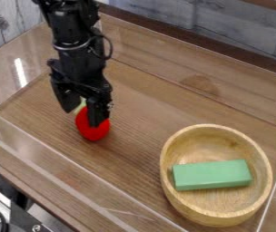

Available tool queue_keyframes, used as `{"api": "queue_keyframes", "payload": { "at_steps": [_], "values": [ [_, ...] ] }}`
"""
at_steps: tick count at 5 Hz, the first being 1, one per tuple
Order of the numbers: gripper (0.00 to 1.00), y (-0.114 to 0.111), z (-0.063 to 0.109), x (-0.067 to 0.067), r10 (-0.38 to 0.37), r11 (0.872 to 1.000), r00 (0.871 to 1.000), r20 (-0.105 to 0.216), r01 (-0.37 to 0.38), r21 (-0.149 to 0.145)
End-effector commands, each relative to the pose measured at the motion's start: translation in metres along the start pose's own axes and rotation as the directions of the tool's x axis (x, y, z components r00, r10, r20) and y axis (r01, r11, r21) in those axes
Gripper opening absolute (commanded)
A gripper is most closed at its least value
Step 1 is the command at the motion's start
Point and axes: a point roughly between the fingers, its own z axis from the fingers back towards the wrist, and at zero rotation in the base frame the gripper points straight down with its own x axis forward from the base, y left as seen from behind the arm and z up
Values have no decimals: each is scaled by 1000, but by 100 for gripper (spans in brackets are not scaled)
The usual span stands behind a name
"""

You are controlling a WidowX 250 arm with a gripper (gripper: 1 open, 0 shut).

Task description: Move the red fruit to the left

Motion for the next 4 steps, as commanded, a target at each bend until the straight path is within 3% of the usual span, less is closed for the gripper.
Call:
{"api": "queue_keyframes", "payload": {
  "at_steps": [1, 2, 4],
  "values": [
    [100, 12, 5, 13, -17, 1000, 999, 42, 17, 11],
    [100, 17, 3, 19, -37, 999, 998, 48, 36, 6],
    [100, 7, 21, 31, -91, 996, 994, 55, 91, -7]
  ]
}}
